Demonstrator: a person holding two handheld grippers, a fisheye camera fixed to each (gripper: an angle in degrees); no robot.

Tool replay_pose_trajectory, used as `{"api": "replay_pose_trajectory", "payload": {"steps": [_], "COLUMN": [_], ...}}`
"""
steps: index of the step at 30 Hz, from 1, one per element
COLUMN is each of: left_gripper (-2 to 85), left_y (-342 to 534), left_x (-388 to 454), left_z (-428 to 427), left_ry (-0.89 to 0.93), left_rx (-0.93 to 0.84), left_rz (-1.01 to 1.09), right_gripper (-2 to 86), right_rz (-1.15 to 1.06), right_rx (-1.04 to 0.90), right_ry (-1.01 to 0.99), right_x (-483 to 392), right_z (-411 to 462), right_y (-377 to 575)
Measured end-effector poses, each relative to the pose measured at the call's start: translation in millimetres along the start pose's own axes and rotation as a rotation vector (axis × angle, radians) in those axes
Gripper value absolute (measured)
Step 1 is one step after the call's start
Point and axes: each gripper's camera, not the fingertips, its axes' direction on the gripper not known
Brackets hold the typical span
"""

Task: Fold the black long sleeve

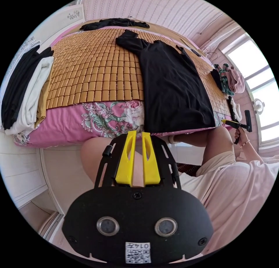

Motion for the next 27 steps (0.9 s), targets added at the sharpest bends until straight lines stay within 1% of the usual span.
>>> {"api": "replay_pose_trajectory", "payload": {"steps": [3, 6, 7, 8, 10, 11, 13, 15, 17, 22, 25, 27], "left_gripper": [5.9, 7.4, 7.7, 7.9, 7.7, 7.1, 5.7, 3.1, 0.3, -0.9, -0.9, -0.8], "left_y": [-23.1, -53.9, -66.4, -77.8, -92.9, -101.5, -109.9, -112.9, -114.3, -118.3, -121.7, -123.2], "left_x": [13.4, 26.1, 30.0, 34.5, 42.3, 47.0, 53.0, 54.3, 51.3, 38.1, 22.9, 15.7], "left_z": [6.4, 26.2, 36.6, 46.3, 60.1, 64.8, 66.4, 64.2, 58.9, 36.2, 29.1, 33.4], "left_ry": [-0.019, -0.018, -0.019, -0.036, -0.064, -0.118, -0.154, -0.171, -0.128, -0.088, -0.043, 0.007], "left_rx": [-0.029, -0.104, -0.14, -0.167, -0.218, -0.249, -0.285, -0.289, -0.28, -0.231, -0.209, -0.231], "left_rz": [0.045, 0.072, 0.074, 0.081, 0.101, 0.113, 0.175, 0.222, 0.236, 0.244, 0.208, 0.163], "right_gripper": [9.5, 10.6, 10.6, 10.4, 9.3, 7.7, 5.2, 4.4, 2.9, 1.4, 1.3, 1.4], "right_rz": [-0.012, 0.004, 0.011, 0.0, -0.045, -0.073, -0.092, -0.078, -0.062, -0.066, -0.068, -0.053], "right_rx": [-0.002, -0.107, -0.174, -0.236, -0.275, -0.299, -0.312, -0.328, -0.322, -0.271, -0.265, -0.299], "right_ry": [0.017, 0.061, 0.08, 0.08, 0.117, 0.16, 0.177, 0.163, 0.137, 0.132, 0.065, 0.007], "right_x": [3.5, 12.7, 17.3, 19.3, 16.0, 14.3, 16.8, 24.3, 34.1, 51.7, 61.1, 65.5], "right_z": [1.5, 20.2, 29.5, 36.1, 38.9, 39.8, 39.5, 38.1, 29.8, -8.3, -23.6, -23.8], "right_y": [-12.4, -30.8, -38.3, -45.2, -51.3, -53.9, -57.1, -60.8, -63.1, -58.2, -56.4, -57.3]}}
